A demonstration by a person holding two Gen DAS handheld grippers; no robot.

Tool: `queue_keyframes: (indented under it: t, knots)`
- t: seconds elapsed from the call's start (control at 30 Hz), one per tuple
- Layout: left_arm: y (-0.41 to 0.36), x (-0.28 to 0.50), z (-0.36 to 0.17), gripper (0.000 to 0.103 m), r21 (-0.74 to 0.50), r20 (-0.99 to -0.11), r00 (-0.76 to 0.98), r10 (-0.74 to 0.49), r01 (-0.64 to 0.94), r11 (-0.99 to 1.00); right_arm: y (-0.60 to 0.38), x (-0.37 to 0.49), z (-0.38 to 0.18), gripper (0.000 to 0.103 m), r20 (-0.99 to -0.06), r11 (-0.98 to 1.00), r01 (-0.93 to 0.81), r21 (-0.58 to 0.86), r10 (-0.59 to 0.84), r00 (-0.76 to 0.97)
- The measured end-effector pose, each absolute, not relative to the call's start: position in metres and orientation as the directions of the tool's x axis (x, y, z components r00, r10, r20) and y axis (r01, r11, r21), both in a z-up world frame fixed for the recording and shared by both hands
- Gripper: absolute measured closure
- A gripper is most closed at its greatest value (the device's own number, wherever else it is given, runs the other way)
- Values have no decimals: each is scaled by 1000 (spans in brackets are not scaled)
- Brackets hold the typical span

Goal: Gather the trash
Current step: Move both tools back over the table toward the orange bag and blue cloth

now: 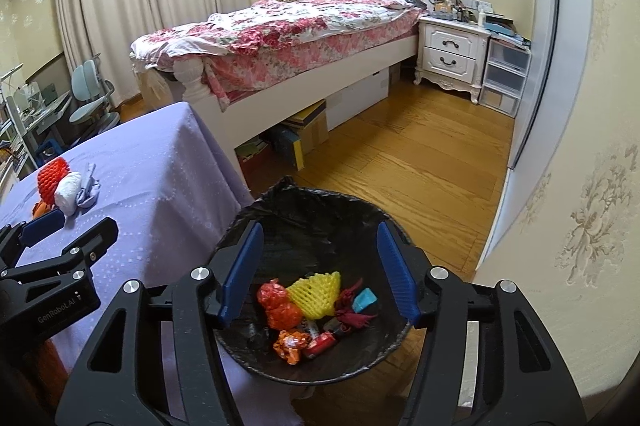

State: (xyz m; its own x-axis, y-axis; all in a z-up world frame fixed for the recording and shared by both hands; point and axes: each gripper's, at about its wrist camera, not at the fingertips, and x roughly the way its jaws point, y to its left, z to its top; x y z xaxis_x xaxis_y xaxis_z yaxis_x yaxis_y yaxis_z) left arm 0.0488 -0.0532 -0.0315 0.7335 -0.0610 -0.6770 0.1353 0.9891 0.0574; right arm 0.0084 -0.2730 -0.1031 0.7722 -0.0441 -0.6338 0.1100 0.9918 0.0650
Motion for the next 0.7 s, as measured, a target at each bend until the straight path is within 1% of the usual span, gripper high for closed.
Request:
queue_keyframes:
  t: [0.17, 0.4, 0.6, 0.7]
  knots:
    - [-15, 45, -33, 17, 64, -686, 728, -5, 67, 996, -246, 18, -101, 45, -642, 994, 40, 100, 33, 766]
    - [49, 44, -39, 17, 88, -699, 706, 114, -72, 993, -194, 34, -101, 45, -663, 989, -69, 133, 141, 735]
    - [98, 54, -48, 17, 101, -721, 664, 197, -181, 978, -142, 48, -105, 45, -690, 980, -165, 114, 198, 697]
    - [118, 64, -52, 17, 85, -743, 637, 204, -213, 973, -121, 56, -110, 45, -701, 974, -204, 101, 215, 679]
